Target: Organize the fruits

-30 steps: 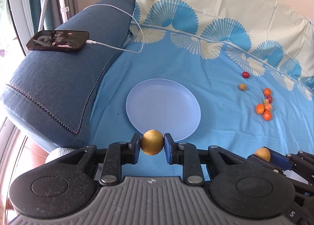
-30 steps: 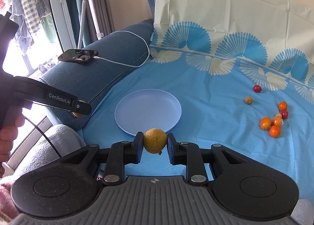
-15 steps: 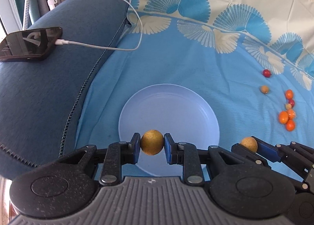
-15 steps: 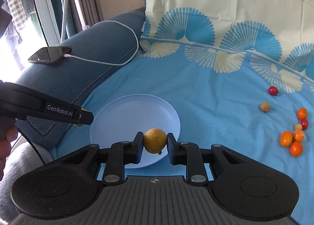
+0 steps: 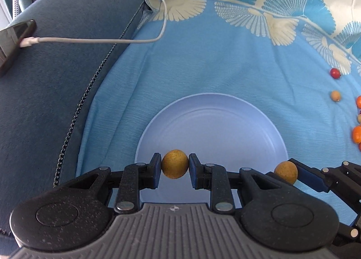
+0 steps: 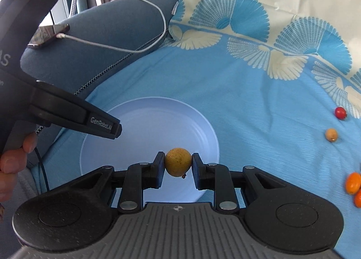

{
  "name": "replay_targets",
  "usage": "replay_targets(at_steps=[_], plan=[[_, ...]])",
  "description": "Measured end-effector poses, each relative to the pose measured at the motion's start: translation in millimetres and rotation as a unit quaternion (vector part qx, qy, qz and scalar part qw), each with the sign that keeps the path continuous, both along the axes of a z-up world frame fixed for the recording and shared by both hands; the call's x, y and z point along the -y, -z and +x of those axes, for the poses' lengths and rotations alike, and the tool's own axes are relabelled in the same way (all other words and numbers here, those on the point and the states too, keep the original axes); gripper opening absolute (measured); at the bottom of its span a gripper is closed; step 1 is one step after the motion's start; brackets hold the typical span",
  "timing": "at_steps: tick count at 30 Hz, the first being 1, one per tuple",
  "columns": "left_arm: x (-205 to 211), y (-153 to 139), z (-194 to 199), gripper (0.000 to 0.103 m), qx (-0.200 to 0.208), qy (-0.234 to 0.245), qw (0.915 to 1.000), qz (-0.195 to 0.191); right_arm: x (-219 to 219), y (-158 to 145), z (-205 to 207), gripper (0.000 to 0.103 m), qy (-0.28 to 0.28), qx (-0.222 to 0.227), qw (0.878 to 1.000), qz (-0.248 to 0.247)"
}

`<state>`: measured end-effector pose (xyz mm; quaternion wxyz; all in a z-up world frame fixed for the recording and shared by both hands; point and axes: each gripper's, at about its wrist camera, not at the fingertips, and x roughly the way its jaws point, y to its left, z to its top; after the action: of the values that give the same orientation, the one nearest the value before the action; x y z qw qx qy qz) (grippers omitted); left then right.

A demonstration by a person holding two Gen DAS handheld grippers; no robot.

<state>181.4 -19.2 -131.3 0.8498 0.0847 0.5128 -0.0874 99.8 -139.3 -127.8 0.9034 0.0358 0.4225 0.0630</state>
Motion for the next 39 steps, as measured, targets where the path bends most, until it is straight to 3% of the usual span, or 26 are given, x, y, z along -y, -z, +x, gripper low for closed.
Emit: replay_targets(at_steps=[2, 4, 5, 6, 11, 15, 18, 24, 39], plan=[[-3.0, -1.9, 0.4, 0.081, 0.01, -0.004, 0.9999, -0.006, 0.0, 3.1, 5.7, 0.027, -0.004, -0.005, 1.0, 0.005], [-7.3, -10.4, -3.8, 0.102, 0.036, -0.013, 0.9992, -0.012, 0.6, 3.4, 8.2, 0.04, -0.008, -0.004, 1.0, 0.013], [-9.7, -15.9, -7.1, 0.103, 0.047, -0.015, 0.9987, -0.014, 1.4, 1.8, 8.6, 0.061, -0.009, -0.004, 1.0, 0.017], [-11.5, -21.7, -10.5, 0.103, 0.05, -0.014, 0.9985, -0.013, 2.4, -1.5, 7.2, 0.074, -0.005, -0.001, 1.0, 0.018], [-24.4, -42.4, -45.1, 0.103, 0.034, -0.024, 0.9991, -0.006, 9.1, -30.0, -19.3, 0.087, 0.017, 0.013, 1.0, 0.011], [-36.2, -57.3, -86.8, 0.103, 0.024, -0.048, 0.9985, 0.003, 9.7, -55.0, -59.0, 0.094, 0.045, 0.005, 0.999, 0.027], [-44.7, -68.7, -116.1, 0.103, 0.018, -0.059, 0.998, -0.011, 3.0, -71.2, -92.9, 0.097, 0.064, 0.013, 0.998, 0.024], [-44.7, -92.7, -165.7, 0.103, 0.057, -0.048, 0.9971, -0.015, -6.2, -95.9, -147.2, 0.1, 0.056, 0.049, 0.997, 0.014], [-34.2, -127.2, -226.2, 0.103, 0.107, -0.033, 0.9935, -0.02, -4.6, -130.4, -218.9, 0.102, 0.063, 0.121, 0.99, -0.016]])
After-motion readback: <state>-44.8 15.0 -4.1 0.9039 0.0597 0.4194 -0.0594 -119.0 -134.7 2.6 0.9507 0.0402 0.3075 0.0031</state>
